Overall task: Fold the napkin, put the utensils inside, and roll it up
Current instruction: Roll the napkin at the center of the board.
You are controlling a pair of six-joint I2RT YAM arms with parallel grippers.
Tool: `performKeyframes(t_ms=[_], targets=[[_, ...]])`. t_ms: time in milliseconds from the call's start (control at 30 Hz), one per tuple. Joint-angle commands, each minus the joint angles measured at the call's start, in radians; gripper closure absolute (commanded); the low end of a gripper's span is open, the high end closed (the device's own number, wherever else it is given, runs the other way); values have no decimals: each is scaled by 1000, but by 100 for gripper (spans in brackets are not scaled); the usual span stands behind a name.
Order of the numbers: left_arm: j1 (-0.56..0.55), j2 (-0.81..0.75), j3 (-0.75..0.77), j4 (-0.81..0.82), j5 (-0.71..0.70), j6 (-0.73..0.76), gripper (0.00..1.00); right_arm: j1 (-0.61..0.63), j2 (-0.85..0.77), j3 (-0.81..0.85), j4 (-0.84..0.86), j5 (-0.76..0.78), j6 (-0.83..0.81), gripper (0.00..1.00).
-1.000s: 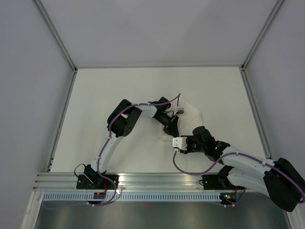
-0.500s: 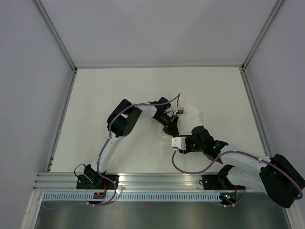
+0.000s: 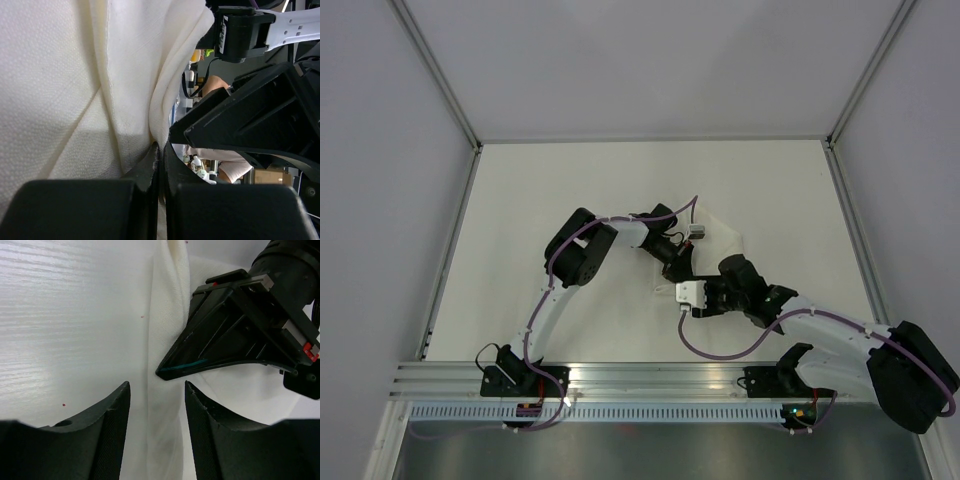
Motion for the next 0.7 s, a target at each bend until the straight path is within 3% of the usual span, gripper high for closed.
performKeyframes(t_ms=[0,233,667], targets=[[7,19,-32,-17,-13,-16,98,-12,3,32,-50,-95,-20,46],[8,35,-32,-17,-10,-14,98,-23,19,-48,6,-85,-81,44],[15,36,-38,-17,-9,-13,98,-93,61,-26,62,-81,-107,45]])
